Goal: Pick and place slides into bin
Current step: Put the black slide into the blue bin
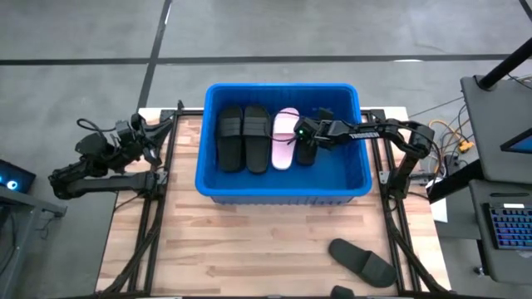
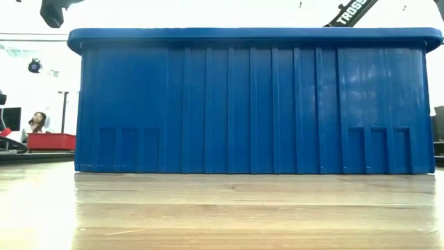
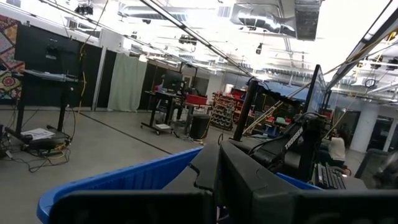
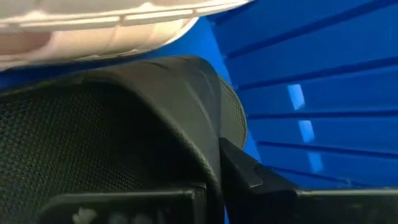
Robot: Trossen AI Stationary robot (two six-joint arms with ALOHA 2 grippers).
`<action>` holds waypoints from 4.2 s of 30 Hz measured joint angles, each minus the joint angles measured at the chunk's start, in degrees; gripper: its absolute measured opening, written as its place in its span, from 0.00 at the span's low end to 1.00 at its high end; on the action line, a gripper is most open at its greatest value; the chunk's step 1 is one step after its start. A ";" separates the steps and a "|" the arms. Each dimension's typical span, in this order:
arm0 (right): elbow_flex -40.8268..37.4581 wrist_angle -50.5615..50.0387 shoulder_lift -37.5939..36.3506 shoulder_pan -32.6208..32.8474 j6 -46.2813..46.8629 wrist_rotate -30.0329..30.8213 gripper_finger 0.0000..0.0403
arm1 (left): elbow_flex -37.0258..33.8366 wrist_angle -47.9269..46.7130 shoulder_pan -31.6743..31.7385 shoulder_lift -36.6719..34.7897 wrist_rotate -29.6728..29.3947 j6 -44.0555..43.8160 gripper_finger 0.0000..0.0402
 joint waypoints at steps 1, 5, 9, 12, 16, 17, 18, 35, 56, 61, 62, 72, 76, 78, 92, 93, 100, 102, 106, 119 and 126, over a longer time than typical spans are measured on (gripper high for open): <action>0.06 -0.10 0.00 0.00 -0.57 -0.17 0.05 | 0.00 0.00 0.00 0.00 0.00 0.00 0.00; 1.00 -0.02 0.00 0.00 -1.36 -0.15 0.13 | 0.00 0.01 0.00 0.00 0.00 0.00 0.00; 1.94 -0.09 0.00 0.00 -2.01 0.43 0.25 | 0.04 0.02 0.00 -0.02 0.01 0.00 0.00; 2.46 -0.26 -0.04 0.00 -2.89 0.88 0.33 | 0.04 0.04 0.00 -0.04 0.01 -0.03 0.00; 4.65 -3.04 -0.04 0.02 -3.04 0.86 0.42 | 0.09 0.02 0.00 -0.04 0.01 -0.03 0.00; 5.17 -3.95 -0.08 0.02 -3.02 0.83 0.44 | 0.09 0.04 0.00 -0.04 0.00 -0.04 0.00; 5.62 -4.94 -0.09 0.01 -3.05 0.55 0.45 | 0.09 0.04 0.00 -0.04 0.02 -0.04 0.00; 7.64 -14.84 -0.11 -1.66 -1.58 -14.11 0.49 | 0.02 0.00 0.00 -0.08 0.02 -0.02 0.00; 8.87 -16.21 -7.32 -1.73 2.23 -19.40 0.49 | 0.02 0.00 0.00 -0.13 0.04 0.00 0.00; 9.52 -16.14 -11.17 -1.73 3.71 -20.31 0.49 | -0.02 0.02 0.00 -0.13 0.04 0.00 0.00; 9.61 -16.16 -12.15 -1.73 4.34 -20.31 0.49 | -0.02 0.02 0.00 -0.13 0.03 0.00 0.00; 12.55 -19.43 -21.66 0.51 15.92 -21.21 0.49 | -0.02 0.02 0.00 -0.13 0.02 0.00 0.00; 15.51 -25.29 -24.07 2.86 23.13 -21.24 0.49 | -0.02 0.02 0.00 -0.13 -0.03 0.02 0.00; 17.32 -28.07 -25.07 4.03 27.67 -21.21 0.49 | -0.02 0.03 0.00 -0.13 -0.43 0.02 0.00; 32.91 -43.11 -25.28 16.09 62.81 -21.71 0.49 | -0.02 0.04 0.00 -0.09 -1.79 0.00 0.00; 33.80 -44.00 -24.96 17.09 65.08 -21.68 0.49 | -0.02 0.04 0.00 -0.09 -1.79 0.02 0.00; 38.77 -55.45 -20.21 25.90 84.56 -21.67 0.49 | -0.02 0.00 0.00 -0.11 -1.82 2.05 0.00; 40.06 -59.30 -18.06 28.78 90.25 -22.01 0.49 | -0.04 0.00 0.00 -0.11 -1.84 2.19 0.00; 43.05 -66.03 -13.34 34.02 99.95 -25.57 0.49 | -0.07 0.00 0.00 -0.13 -1.82 1.94 0.00; 51.89 -69.40 -1.83 47.51 121.00 -34.34 0.49 | -0.07 -0.09 0.00 -0.13 -1.49 1.88 0.00; 52.03 -69.32 3.05 52.59 128.79 -44.42 0.44 | -0.07 -0.07 0.00 -0.15 -1.49 1.77 0.00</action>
